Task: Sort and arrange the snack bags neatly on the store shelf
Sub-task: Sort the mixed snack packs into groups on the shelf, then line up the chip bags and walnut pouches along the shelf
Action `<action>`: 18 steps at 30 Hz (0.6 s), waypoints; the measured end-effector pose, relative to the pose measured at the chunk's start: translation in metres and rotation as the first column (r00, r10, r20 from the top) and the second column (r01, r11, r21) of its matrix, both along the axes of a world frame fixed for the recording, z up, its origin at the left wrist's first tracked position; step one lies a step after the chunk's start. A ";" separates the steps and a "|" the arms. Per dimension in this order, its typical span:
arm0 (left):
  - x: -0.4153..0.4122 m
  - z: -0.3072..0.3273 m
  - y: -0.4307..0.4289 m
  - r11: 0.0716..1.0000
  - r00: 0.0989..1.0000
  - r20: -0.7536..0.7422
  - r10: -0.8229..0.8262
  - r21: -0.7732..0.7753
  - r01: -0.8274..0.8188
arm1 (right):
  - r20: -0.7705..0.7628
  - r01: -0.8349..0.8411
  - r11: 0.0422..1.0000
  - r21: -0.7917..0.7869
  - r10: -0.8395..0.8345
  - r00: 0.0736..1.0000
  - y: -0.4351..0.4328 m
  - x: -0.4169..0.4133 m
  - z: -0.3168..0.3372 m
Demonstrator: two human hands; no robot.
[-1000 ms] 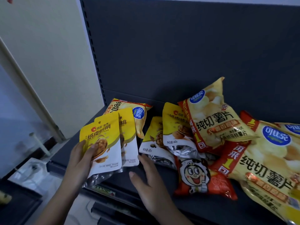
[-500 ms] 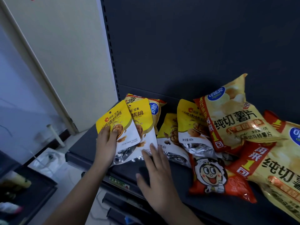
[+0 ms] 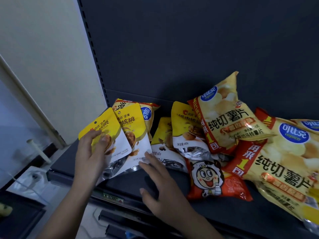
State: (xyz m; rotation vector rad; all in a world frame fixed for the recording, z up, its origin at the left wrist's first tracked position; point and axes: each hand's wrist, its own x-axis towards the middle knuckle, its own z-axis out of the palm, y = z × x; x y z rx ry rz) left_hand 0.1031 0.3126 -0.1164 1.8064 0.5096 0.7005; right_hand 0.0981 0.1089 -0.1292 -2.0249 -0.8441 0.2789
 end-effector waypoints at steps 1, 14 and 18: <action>0.001 0.005 -0.007 0.997 0.999 0.042 -0.020 0.077 0.017 | -0.068 -0.003 0.998 0.068 0.008 0.998 -0.006 0.000 0.003; 0.029 0.035 -0.146 0.817 0.875 0.106 -0.472 0.426 0.389 | -0.492 0.204 0.831 0.517 0.093 0.866 -0.131 -0.012 0.017; 0.027 0.034 -0.197 0.786 0.829 0.083 -0.553 0.383 0.486 | -0.571 0.368 0.700 0.613 0.070 0.818 -0.188 -0.022 0.021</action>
